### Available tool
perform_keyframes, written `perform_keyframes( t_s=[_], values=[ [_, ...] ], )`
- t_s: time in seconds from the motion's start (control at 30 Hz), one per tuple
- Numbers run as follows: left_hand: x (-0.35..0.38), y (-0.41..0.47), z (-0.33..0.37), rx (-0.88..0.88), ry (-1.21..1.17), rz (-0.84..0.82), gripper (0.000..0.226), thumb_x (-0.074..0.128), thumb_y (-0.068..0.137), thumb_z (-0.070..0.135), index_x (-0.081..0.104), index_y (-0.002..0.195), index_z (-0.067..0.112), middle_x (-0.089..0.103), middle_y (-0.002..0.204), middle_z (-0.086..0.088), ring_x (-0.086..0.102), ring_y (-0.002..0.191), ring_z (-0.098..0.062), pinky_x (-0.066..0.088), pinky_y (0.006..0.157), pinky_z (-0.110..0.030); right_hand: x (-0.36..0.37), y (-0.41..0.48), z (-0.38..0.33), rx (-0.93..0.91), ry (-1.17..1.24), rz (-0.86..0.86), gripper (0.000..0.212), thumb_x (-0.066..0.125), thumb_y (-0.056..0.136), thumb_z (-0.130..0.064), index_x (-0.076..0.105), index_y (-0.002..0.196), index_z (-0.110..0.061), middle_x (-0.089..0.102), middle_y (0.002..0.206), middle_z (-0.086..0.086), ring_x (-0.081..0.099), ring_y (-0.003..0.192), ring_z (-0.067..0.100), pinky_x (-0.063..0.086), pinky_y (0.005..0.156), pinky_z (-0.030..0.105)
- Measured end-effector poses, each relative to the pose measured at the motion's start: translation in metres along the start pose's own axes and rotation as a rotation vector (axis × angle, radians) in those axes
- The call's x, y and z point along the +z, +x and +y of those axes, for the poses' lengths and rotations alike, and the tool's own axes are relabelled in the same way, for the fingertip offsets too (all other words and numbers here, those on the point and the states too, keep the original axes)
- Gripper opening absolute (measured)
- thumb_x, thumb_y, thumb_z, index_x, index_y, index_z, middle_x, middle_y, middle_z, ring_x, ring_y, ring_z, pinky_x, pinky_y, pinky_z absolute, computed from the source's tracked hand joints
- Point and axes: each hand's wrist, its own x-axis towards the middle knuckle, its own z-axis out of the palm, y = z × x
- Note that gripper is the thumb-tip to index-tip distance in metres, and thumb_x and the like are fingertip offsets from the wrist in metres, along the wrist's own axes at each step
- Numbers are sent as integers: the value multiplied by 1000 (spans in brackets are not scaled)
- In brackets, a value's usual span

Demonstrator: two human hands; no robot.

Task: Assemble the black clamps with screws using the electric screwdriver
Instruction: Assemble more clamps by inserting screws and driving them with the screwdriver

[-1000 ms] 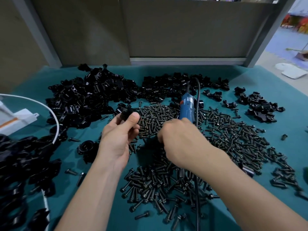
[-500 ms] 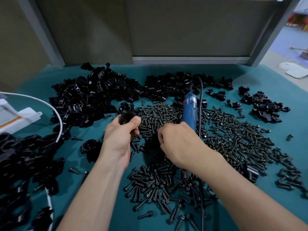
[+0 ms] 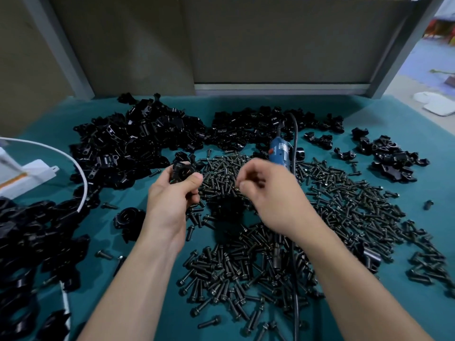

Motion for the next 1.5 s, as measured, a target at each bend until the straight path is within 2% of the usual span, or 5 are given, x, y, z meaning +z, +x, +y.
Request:
perform_keyframes(
  t_s=[0.13,0.3,0.6,0.9,1.5],
  values=[
    [8,-7,-2,28,94,-134,30,70,90,-5,72,105,21,66,77,7,53,60,-9,46,58,-23,-12,-1,0,97,880,-80,17,52,103,4,64,98,-8,72,80,10,63,58,17,47,48,23],
    [16,-16,-5,-4,127,-377,35,69,88,-9,78,100,23,74,88,1,63,69,-9,51,57,-23,-18,-3,9,143,1026,-107,32,55,94,17,79,100,-4,77,90,16,73,72,16,59,66,21],
    [21,-21,-5,-63,58,-486,36,74,76,8,72,111,17,66,81,4,59,71,-10,53,64,-25,-25,-5,19,90,881,24,18,80,71,-20,77,83,-7,74,74,15,67,58,14,54,53,21],
    [23,-24,-1,101,98,-585,37,76,77,6,73,106,29,74,100,-2,68,92,-16,57,80,-27,-22,-7,19,-132,636,68,14,72,92,2,79,86,-8,73,72,17,68,58,21,54,54,24],
    [22,-22,-3,50,99,-588,32,76,79,12,77,106,29,70,91,7,62,77,-10,54,70,-23,-27,-9,22,-256,100,208,16,76,93,-17,76,81,-28,69,62,-4,65,56,13,54,56,25]
  ],
)
